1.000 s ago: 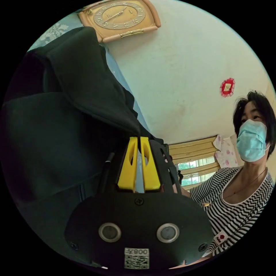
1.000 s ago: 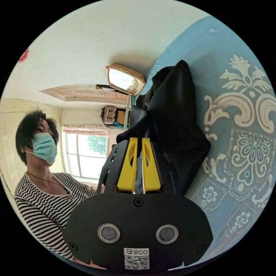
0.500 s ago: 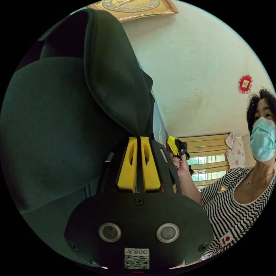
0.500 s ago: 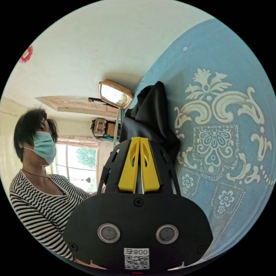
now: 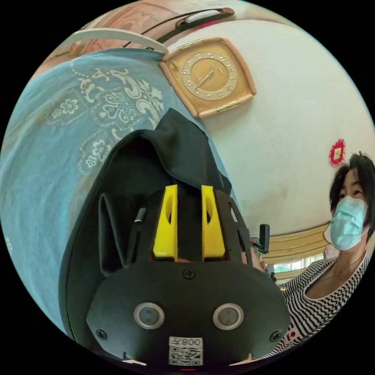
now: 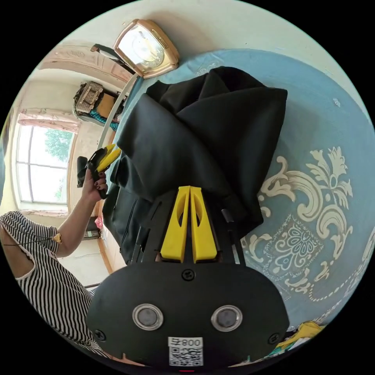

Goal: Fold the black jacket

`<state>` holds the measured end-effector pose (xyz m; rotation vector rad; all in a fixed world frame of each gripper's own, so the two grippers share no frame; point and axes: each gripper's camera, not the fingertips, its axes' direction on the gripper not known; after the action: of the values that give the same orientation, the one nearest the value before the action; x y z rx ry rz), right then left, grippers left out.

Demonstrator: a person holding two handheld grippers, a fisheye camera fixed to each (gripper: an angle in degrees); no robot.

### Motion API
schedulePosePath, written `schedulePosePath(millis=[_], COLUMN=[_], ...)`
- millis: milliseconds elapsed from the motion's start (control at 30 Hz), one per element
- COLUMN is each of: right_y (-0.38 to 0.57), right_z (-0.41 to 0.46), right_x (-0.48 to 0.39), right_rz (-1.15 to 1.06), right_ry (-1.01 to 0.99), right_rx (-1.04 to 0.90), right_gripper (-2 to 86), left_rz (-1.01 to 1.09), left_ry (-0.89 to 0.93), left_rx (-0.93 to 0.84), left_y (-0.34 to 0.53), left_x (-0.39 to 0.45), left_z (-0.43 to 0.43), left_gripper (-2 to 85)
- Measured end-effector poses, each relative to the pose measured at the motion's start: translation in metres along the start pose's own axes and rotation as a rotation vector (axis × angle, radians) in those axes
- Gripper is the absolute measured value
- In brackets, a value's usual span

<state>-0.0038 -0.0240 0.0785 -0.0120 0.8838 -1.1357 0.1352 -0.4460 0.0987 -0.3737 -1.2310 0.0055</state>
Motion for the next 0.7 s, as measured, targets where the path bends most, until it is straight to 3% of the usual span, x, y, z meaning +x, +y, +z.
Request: schedulePosePath(millis=[167, 267, 400, 533, 633, 700], right_y=[-0.047, -0.095, -0.164, -0.239, -0.270, -0.271], right_z=[-0.021, -0.014, 0.015, 0.080, 0.131, 0.139], right_x=[-0.101, -0.151, -0.209, -0.256, -0.260, -0.252], right_rz=[-0.183, -0.276, -0.364, -0.422, -0.405, -0.405], right_ry=[0.011, -0.054, -0.052, 0.041, 0.176, 0.128], right_rx=[0.131, 0.190, 0.216, 0.102, 0.000, 0.038], right_gripper=[0.0, 0.0, 0.0, 0.0, 0.1, 0.1], left_rz=[-0.173, -0.152, -0.137, -0.178, -0.050, 0.045], left_ry=[0.173, 0.237, 0.167, 0.121, 0.100, 0.038], left_rx=[0.100, 0.200, 0.182, 0.240, 0.238, 0.169], left_y=[-0.038, -0.045, -0.047, -0.031, -0.027, -0.035], left_x=[-0.044, -0.039, -0.036, -0.038, -0.012, 0.008], left_z=[0.006, -0.010, -0.018, -0.029, -0.027, -0.014], left_gripper=[3.8, 2.7, 2.7, 2.2, 1.0, 0.6])
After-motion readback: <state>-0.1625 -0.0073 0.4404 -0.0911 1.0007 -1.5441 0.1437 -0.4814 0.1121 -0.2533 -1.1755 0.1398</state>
